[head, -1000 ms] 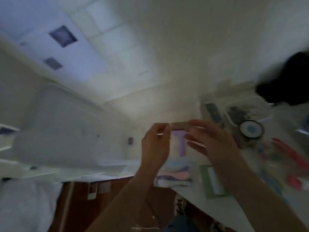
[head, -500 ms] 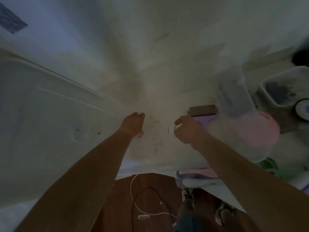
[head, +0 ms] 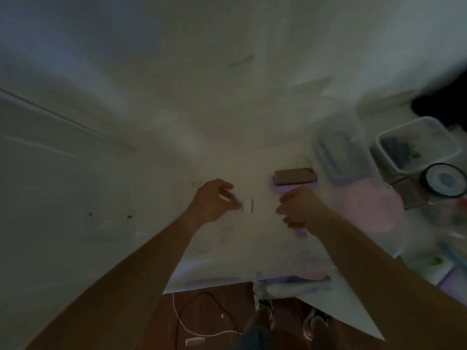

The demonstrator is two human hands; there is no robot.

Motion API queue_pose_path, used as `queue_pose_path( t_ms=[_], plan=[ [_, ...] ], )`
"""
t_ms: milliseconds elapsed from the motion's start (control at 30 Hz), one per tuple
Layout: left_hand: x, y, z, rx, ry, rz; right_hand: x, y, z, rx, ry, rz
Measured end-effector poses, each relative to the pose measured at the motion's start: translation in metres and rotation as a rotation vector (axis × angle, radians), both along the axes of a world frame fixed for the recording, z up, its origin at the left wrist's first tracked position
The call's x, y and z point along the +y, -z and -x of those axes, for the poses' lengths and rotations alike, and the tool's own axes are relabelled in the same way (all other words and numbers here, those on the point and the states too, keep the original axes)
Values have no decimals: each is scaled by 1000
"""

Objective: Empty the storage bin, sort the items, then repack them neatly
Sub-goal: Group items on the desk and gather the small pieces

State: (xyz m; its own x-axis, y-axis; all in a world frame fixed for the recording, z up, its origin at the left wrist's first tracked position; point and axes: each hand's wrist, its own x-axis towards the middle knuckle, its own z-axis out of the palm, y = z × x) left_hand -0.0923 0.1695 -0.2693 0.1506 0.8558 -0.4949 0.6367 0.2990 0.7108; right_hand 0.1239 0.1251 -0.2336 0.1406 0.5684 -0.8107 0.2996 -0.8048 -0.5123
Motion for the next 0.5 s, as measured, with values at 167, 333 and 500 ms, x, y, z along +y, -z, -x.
queue_pose_path(
  t_ms=[167,333,500],
  plan=[
    [-25,-36,-71,-458,33,34,-3,-19,0,426,241,-23],
    [-26,-27,-107,-279,-15,-54,-19,-39,-55,-48,207,-455],
    [-36,-2,-156,441,259,37,-71,-124,-114,-31,454,-660]
  ],
)
